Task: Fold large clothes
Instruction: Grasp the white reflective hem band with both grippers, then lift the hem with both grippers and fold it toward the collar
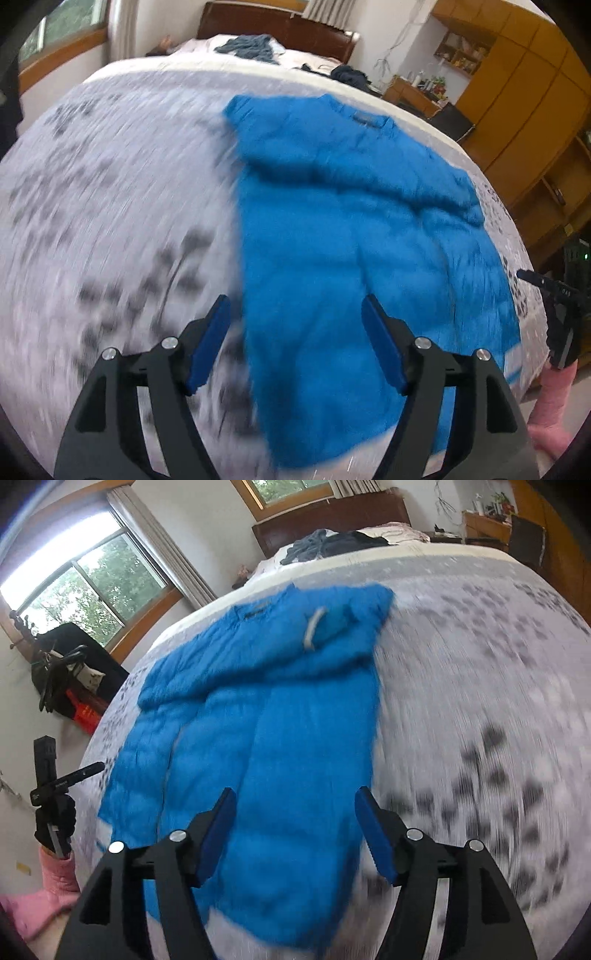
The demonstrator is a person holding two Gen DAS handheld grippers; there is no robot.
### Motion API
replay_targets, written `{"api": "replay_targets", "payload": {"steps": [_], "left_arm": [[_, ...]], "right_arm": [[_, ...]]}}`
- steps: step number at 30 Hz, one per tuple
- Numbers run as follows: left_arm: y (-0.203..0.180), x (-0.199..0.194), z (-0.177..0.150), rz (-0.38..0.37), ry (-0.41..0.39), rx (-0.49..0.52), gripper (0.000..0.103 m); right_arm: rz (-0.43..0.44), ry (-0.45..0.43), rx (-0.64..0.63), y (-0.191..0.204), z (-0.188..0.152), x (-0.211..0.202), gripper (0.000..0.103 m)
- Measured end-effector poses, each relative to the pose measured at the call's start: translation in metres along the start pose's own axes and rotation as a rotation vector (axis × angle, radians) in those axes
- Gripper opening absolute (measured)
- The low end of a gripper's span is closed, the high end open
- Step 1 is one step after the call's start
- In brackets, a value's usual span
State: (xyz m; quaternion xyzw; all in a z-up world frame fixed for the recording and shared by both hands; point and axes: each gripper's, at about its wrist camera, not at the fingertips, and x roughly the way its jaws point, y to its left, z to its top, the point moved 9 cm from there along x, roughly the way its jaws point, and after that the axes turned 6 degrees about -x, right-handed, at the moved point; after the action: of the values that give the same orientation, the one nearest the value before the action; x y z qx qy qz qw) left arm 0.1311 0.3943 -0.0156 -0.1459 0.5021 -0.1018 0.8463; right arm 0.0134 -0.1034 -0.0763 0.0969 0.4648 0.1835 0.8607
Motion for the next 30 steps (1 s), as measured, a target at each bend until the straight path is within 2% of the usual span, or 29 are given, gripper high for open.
{"api": "replay_targets", "payload": {"steps": [3, 8, 15, 17, 19, 20, 23, 27, 30], "left_arm": [[0.012, -0.009, -0.031, -0.001, 0.023, -0.028, 0.074], [0.005, -0.015, -0.069, -0.090, 0.067, -0.050, 0.074], [-0.010, -0.001, -0.103, -0.156, 0.133, -0.055, 0.076], [-0.015, 0.001, -0.105, -0.144, 0.120, -0.036, 0.077], [-0.021, 0.002, -0.106, -0.155, 0.122, -0.033, 0.076], [-0.024, 0.002, -0.106, -0.167, 0.126, -0.041, 0.075], [-0.027, 0.004, -0.107, -0.152, 0.124, -0.042, 0.062], [-0.020, 0.002, -0.107, -0.168, 0.111, -0.098, 0.033], [-0.021, -0.001, -0.102, -0.215, 0.096, -0.137, 0.020]], "right_arm": [[-0.017, 0.001, 0.001, 0.003, -0.030, -0.011, 0.068], [0.014, 0.011, 0.008, 0.013, -0.065, -0.019, 0.070], [0.055, 0.073, 0.030, 0.026, -0.107, -0.008, 0.071], [0.068, 0.087, 0.032, 0.031, -0.114, 0.000, 0.071], [0.051, 0.074, 0.007, 0.036, -0.115, 0.001, 0.067], [0.055, 0.073, 0.002, 0.038, -0.115, 0.001, 0.059], [0.077, 0.069, 0.015, 0.039, -0.113, 0.002, 0.042], [0.108, 0.036, 0.028, 0.038, -0.109, -0.004, 0.021], [0.142, -0.012, 0.022, 0.042, -0.102, -0.017, 0.015]]}}
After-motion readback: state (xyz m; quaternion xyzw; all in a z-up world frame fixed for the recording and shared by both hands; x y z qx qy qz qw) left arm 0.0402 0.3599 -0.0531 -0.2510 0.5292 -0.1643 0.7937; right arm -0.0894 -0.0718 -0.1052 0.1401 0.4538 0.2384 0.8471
